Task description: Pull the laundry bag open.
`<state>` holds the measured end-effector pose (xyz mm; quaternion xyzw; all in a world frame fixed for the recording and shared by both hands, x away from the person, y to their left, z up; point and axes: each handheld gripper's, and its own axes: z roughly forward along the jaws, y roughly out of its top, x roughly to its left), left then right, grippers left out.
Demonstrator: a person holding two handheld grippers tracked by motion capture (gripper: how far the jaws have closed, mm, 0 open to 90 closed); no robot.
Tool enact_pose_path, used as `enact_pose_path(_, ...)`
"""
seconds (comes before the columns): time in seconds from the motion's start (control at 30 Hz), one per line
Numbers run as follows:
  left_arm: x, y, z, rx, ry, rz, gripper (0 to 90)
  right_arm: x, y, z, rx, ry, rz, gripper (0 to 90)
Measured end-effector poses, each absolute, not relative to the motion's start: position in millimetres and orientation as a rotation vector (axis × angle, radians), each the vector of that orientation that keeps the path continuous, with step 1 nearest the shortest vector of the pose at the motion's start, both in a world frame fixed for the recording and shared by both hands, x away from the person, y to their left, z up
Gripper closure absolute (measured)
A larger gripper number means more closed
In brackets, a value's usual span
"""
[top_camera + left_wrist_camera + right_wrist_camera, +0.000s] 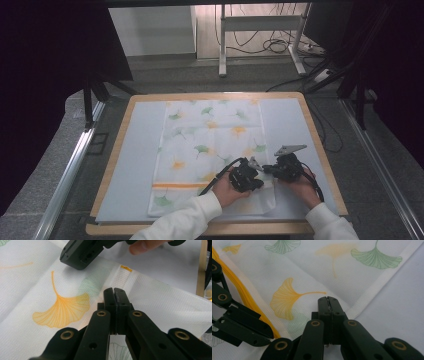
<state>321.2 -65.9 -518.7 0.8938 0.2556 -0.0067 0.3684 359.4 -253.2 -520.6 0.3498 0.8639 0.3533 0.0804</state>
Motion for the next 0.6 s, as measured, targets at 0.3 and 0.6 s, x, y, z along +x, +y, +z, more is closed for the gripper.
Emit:
enact_pose_path(0.3, 321.0, -63.9, -517.5, 2.298, 0.652, -0.013, 90.0, 359.8, -254.0, -520.8, 1.049, 2.587, 1.062, 89.4)
enact_pose_path(0.6, 320.7, -60.2, -516.6, 2.298, 0.660, -0.013, 90.0, 359.7, -253.8, -520.7, 1.044, 2.587, 1.060, 89.5)
